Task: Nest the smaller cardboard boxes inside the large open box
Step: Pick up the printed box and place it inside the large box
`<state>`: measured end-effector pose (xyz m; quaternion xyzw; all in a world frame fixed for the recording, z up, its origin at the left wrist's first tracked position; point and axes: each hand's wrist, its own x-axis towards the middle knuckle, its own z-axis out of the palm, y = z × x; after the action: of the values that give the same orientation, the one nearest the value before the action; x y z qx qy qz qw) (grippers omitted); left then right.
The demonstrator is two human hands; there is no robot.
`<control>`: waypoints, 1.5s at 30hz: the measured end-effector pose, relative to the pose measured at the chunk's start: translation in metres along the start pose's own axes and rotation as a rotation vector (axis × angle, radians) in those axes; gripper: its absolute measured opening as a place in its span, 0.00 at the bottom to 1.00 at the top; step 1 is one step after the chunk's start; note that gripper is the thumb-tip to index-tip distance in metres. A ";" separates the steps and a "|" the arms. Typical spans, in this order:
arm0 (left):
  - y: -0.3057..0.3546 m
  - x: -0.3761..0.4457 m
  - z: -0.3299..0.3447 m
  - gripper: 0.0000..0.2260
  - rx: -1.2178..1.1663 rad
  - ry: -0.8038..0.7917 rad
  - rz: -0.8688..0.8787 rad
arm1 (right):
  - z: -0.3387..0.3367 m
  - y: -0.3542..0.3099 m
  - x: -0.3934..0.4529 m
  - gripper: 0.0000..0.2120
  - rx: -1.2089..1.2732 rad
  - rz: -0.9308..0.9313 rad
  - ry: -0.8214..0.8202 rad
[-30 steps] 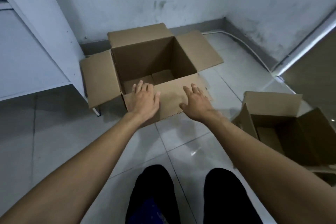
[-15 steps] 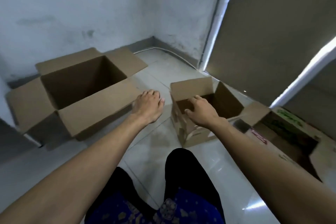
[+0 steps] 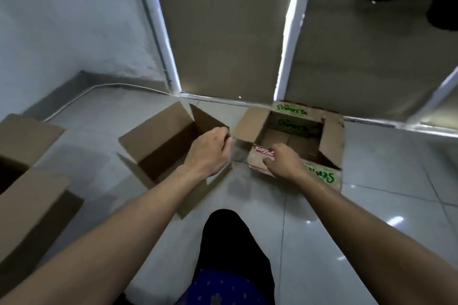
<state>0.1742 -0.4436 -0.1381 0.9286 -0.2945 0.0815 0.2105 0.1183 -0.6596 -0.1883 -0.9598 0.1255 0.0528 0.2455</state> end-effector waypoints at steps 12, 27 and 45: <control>0.000 0.099 0.174 0.17 -0.198 -0.474 -0.205 | 0.043 0.109 0.077 0.26 0.056 0.339 0.013; -0.032 0.196 0.275 0.28 -1.035 -0.138 -1.338 | 0.071 0.165 0.122 0.18 0.024 0.380 -0.080; 0.011 0.168 0.229 0.09 -0.039 -0.148 -0.364 | 0.018 0.207 0.077 0.36 -0.428 0.405 0.439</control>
<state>0.3104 -0.6378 -0.2936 0.9657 -0.1379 -0.0320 0.2176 0.1368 -0.8432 -0.3117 -0.9336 0.3489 -0.0818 -0.0093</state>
